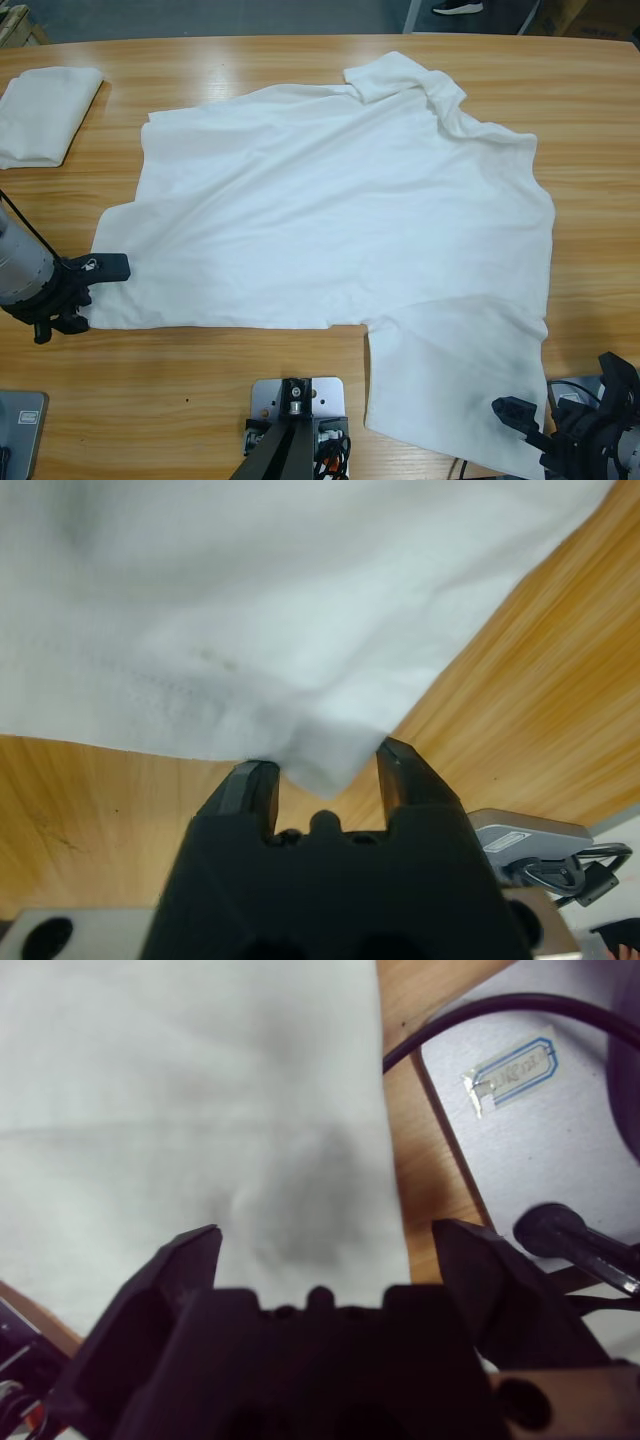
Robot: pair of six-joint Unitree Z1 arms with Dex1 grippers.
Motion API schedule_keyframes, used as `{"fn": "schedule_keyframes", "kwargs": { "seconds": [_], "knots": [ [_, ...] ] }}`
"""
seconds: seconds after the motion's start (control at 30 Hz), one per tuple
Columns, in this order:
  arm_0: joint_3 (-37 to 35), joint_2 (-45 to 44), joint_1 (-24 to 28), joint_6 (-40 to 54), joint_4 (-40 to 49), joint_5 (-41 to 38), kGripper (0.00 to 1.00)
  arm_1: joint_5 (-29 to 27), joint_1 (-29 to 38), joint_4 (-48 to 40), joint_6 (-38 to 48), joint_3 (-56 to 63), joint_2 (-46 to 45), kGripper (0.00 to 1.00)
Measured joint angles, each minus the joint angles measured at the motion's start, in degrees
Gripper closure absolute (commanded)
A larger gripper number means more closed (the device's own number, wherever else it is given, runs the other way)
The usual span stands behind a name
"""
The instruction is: Fold clothes
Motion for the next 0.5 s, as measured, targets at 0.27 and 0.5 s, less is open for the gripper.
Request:
{"fn": "schedule_keyframes", "kwargs": {
  "seconds": [0.27,0.5],
  "knots": [
    [0.1,0.0,-0.2,-2.4,-0.3,2.2,1.000,-0.1,0.0,-0.1,0.0,0.2,0.0,0.206],
    [0.3,-0.1,-0.2,-3.5,-0.3,3.1,1.000,-0.1,0.0,-0.2,-0.1,0.2,0.0,0.320]
  ]
}}
